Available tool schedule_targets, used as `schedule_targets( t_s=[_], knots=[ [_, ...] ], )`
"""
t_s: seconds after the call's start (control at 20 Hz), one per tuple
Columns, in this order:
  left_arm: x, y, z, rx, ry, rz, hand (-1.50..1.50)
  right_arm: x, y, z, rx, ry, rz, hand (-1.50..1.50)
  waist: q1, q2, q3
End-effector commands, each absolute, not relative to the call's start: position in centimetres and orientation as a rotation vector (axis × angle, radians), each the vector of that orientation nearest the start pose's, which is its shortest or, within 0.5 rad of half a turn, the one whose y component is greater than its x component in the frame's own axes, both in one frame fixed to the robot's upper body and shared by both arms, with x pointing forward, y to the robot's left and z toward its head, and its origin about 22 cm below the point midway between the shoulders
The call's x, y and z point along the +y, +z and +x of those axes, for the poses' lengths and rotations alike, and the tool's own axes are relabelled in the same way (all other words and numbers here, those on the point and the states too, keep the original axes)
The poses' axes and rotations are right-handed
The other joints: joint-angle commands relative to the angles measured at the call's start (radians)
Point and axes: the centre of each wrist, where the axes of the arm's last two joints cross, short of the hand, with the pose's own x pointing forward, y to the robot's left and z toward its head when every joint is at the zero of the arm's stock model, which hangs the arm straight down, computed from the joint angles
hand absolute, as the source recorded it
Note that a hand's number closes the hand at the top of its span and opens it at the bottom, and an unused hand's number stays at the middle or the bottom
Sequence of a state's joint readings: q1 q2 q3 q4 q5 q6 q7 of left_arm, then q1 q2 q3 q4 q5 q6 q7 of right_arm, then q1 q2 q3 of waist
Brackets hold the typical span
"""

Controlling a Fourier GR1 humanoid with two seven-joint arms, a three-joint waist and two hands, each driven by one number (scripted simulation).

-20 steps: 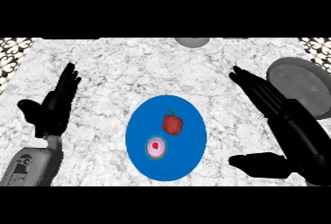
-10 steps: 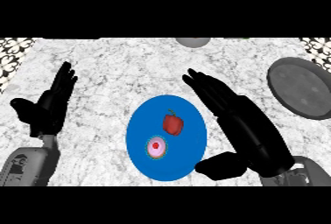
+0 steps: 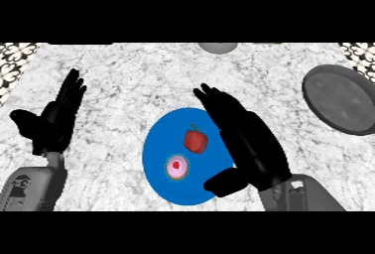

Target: Pick the bell pepper from the plate and place it in the pan

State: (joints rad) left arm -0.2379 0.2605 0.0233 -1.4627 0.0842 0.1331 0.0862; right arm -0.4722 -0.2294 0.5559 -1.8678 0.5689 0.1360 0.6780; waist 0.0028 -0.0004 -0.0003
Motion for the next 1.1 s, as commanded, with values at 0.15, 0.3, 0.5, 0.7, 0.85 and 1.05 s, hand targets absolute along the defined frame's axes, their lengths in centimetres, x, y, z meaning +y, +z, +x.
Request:
schedule_targets(
  t_s=[0.15,0.3,0.5,0.7,0.85,1.05],
  knots=[
    [27.0,4.8,28.0,-1.608,-0.046,0.189,0.0,-11.4,15.3,25.5,-1.499,1.056,-0.585,-1.5,0.0,-0.001,0.0],
    [27.0,5.4,29.6,-1.619,-0.046,0.207,0.0,-10.0,13.6,28.9,-1.494,1.072,-0.522,-1.5,0.002,0.001,0.0],
    [28.3,7.6,29.7,-1.605,-0.059,0.199,0.0,-10.6,11.0,28.3,-1.45,1.128,-0.485,-1.5,0.001,0.0,0.0],
    [27.6,3.7,30.3,-1.605,-0.054,0.203,0.0,-9.9,8.7,28.3,-1.432,1.189,-0.457,-1.5,-0.002,0.002,0.0],
    [27.2,5.3,29.7,-1.609,-0.042,0.21,0.0,-8.7,7.2,27.6,-1.41,1.232,-0.48,-1.5,-0.001,0.0,0.0],
    [25.3,5.3,28.5,-1.613,-0.041,0.199,0.0,-7.8,10.5,29.1,-1.39,1.231,-0.516,-1.5,0.0,-0.001,0.0]
  ],
)
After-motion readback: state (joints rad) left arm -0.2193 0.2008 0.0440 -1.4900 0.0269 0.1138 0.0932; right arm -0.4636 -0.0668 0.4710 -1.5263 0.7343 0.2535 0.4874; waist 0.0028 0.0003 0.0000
